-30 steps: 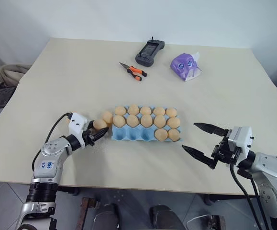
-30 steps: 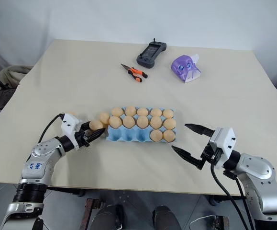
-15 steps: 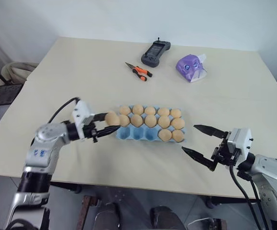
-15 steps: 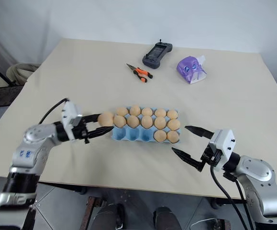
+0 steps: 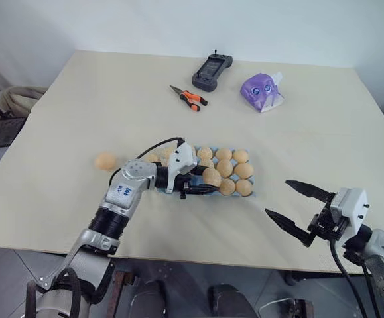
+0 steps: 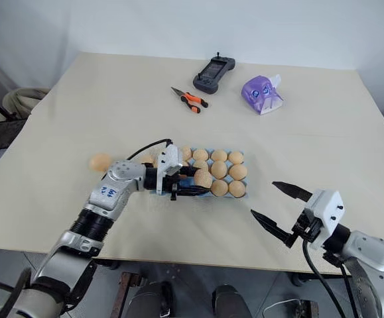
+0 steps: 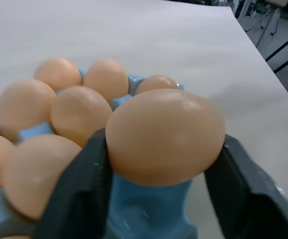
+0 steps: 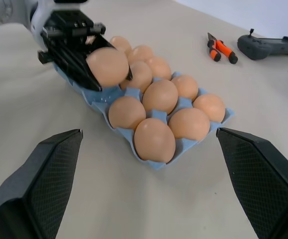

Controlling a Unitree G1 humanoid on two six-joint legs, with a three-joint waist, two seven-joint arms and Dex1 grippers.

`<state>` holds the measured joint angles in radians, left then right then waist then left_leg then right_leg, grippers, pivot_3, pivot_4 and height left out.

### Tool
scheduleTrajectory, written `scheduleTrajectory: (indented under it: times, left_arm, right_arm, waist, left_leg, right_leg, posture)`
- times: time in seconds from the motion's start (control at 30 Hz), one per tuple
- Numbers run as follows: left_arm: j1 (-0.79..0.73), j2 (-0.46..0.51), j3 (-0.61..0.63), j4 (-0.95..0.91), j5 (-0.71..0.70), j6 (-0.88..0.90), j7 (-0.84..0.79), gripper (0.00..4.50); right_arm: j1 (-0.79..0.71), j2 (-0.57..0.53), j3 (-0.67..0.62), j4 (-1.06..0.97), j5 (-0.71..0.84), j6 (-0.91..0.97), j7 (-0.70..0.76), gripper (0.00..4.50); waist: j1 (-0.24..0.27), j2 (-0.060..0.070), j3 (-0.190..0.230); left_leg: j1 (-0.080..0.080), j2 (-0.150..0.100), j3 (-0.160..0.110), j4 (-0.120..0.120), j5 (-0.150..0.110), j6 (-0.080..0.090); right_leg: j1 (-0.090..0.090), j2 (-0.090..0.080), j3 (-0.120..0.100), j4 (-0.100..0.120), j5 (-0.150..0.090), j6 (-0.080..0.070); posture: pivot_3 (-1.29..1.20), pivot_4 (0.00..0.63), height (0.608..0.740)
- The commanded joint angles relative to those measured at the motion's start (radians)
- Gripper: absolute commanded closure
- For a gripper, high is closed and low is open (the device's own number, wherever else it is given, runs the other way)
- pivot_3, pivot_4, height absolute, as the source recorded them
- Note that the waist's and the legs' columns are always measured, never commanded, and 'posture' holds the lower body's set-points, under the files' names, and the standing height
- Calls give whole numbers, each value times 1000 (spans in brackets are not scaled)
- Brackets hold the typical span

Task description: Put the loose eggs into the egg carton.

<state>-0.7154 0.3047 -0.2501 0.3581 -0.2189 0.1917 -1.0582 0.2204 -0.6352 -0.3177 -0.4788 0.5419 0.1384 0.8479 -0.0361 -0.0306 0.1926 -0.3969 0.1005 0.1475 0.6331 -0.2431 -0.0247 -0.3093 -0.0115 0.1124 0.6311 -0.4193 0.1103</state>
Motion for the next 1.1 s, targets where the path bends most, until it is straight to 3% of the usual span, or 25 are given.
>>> scheduleTrajectory:
  times: [0.03, 0.1, 0.3, 0.63, 0.83, 1.0, 1.1]
  left_arm:
    - [-17, -7, 19, -21, 5, -52, 0, 519]
    - [-11, 3, 53, -39, -5, -81, 16, 62]
    - [65, 116, 207, -130, -60, -94, 51, 62]
    - [475, 291, 494, -459, -176, -4, 138, 62]
    - [779, 269, 681, -576, -176, -62, 249, 62]
    - [893, 247, 696, -590, -176, -90, 271, 62]
    - [878, 244, 669, -588, -174, -89, 285, 62]
  right_arm:
    - [0, 10, 2, -48, 11, -4, -15, 0]
    - [-12, 10, 12, -42, 11, -3, -11, 0]
    - [-95, -4, 50, 21, 14, -7, 32, 0]
    - [-225, 5, 123, 101, 12, -17, 110, 0]
    - [-267, 9, 154, 149, 5, -27, 149, 0]
    - [-302, 12, 164, 184, 1, -36, 168, 0]
    - [-313, 11, 163, 198, 0, -42, 178, 0]
  waist:
    - [1, 0, 0]
    - [3, 0, 0]
    - [-14, 0, 0]
    - [-20, 0, 0]
    - [-23, -1, 1]
    - [-18, -1, 1]
    - [-18, -1, 1]
  left_leg:
    - [0, 0, 0, 0, 0, 0]
    - [0, 0, 0, 2, 0, 0]
    - [2, 1, 0, 3, 0, -1]
    - [3, 5, 0, 0, 1, -2]
    - [5, 3, 0, -3, -1, -1]
    - [5, -1, -1, -4, -4, 3]
    - [5, -1, -1, -4, -5, 2]
  right_leg:
    - [0, 0, 0, 1, 0, 0]
    - [0, 0, 0, 1, 0, 0]
    - [0, 0, 1, 6, 0, 0]
    - [1, -1, 0, 6, -1, -1]
    - [3, -11, -2, 5, -1, -2]
    - [4, -15, -4, 4, -1, -3]
    - [5, -16, -5, 2, -1, -3]
  posture:
    - [0, 150, 740]
    - [0, 150, 740]
    - [0, 150, 740]
    - [0, 150, 740]
    - [0, 150, 740]
    - [0, 150, 740]
    - [0, 150, 740]
